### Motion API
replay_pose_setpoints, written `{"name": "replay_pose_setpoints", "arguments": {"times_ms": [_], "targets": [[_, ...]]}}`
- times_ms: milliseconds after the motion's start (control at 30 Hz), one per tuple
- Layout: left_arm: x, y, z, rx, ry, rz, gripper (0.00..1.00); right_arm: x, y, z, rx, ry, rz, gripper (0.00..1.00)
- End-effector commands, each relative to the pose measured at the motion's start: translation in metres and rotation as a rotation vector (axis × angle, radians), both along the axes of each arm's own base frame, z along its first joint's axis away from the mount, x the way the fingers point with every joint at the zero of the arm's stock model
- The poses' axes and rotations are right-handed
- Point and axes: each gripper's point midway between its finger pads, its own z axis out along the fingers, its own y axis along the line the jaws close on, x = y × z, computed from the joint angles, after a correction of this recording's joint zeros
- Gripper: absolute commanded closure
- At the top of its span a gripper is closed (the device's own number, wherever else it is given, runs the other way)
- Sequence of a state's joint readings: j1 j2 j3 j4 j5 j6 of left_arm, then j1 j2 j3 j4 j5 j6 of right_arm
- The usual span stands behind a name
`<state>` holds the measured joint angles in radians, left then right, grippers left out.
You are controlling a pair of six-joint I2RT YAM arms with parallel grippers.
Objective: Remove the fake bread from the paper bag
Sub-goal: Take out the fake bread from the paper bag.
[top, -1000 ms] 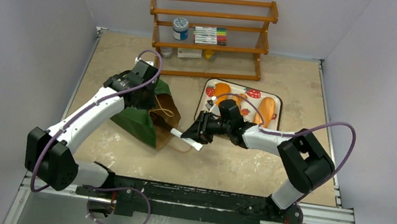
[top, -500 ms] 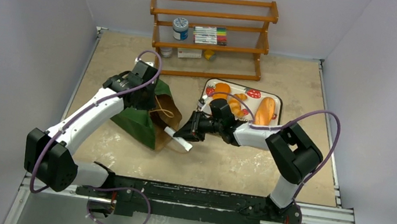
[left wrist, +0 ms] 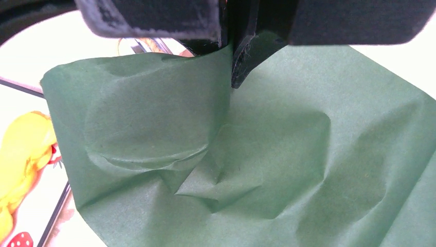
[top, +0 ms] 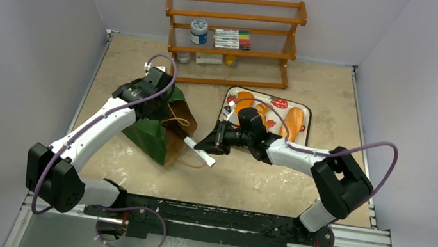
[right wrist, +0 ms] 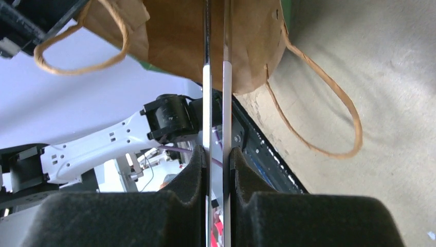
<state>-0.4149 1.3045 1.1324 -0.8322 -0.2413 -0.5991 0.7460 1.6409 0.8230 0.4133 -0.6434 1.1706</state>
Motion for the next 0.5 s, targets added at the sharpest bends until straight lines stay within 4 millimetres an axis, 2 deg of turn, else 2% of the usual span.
{"name": "replay_pose_setpoints", "arguments": {"times_ms": [0,233,467], "targets": [[0.010,0.013,0.024,0.018,-0.089,0.079,1.00,-0.005,-0.008,0.019,0.021,-0.066,-0.008,1.00],[0.021,0.018,0.030,0.035,-0.102,0.121,1.00,-0.011,-0.028,0.023,-0.024,-0.107,-0.037,1.00],[0.030,0.021,0.023,0.060,-0.092,0.153,1.00,-0.014,-0.053,0.044,-0.076,-0.174,-0.105,1.00]]}}
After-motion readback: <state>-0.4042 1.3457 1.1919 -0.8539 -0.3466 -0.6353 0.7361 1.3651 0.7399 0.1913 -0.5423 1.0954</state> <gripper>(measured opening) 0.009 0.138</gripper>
